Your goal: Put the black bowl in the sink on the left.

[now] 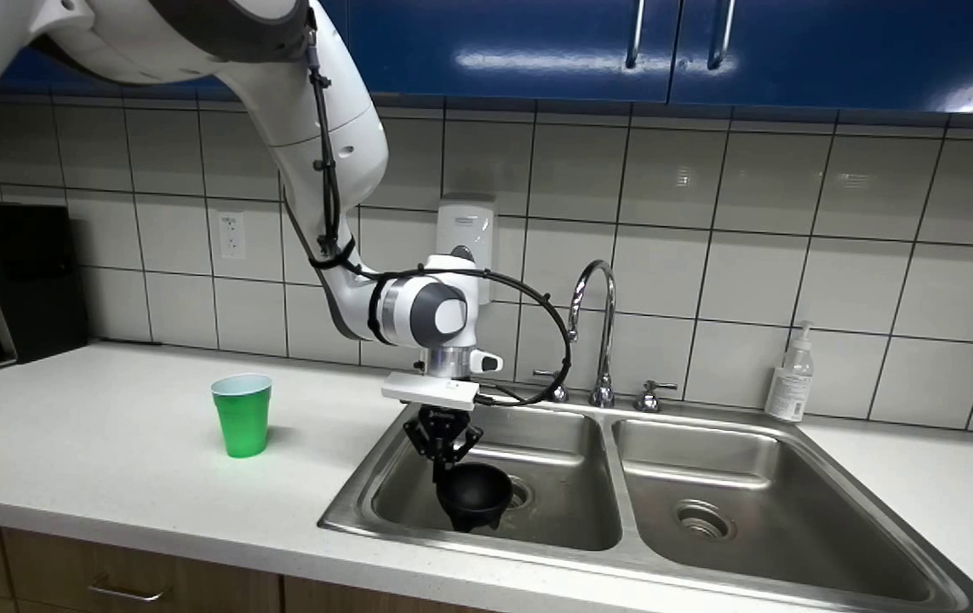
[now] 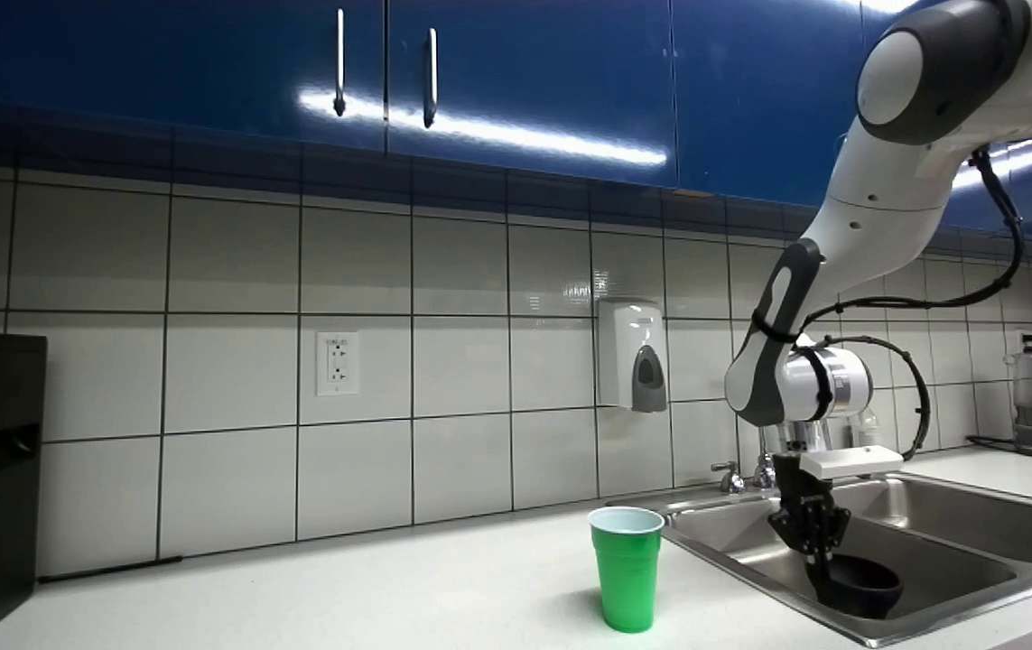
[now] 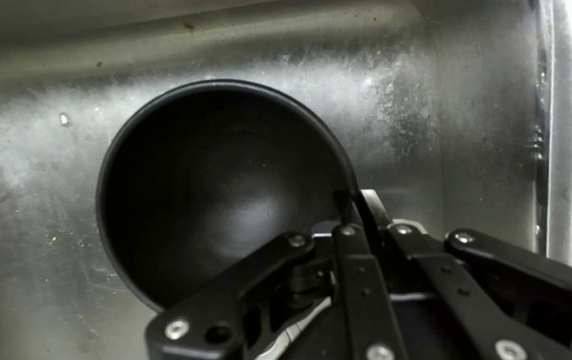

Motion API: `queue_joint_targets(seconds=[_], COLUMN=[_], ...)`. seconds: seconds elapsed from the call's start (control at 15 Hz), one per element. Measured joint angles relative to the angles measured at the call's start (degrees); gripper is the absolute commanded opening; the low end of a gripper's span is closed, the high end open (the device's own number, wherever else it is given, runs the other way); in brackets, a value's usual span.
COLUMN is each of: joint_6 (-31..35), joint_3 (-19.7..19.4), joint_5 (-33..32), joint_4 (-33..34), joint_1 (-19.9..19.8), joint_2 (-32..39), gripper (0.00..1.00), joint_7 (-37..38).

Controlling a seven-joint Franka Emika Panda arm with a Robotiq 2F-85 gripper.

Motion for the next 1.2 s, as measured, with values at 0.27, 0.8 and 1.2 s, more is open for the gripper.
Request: queue_joint_targets(seconds=[0.27,0.8,1.2], joint_6=[-0.3,-2.2,-3.7], joint_3=[0.0,0.0,0.0], joint_5=[0.0,0.1,0.2], joint_4=[1.4,4.0,5.3], joint_1=[0.0,-0.2,-0.3], joint_2=[2.4,5.8,7.1], gripper=[0.02,0.02,0.46], joint_7=[0.1,0.2,0.3])
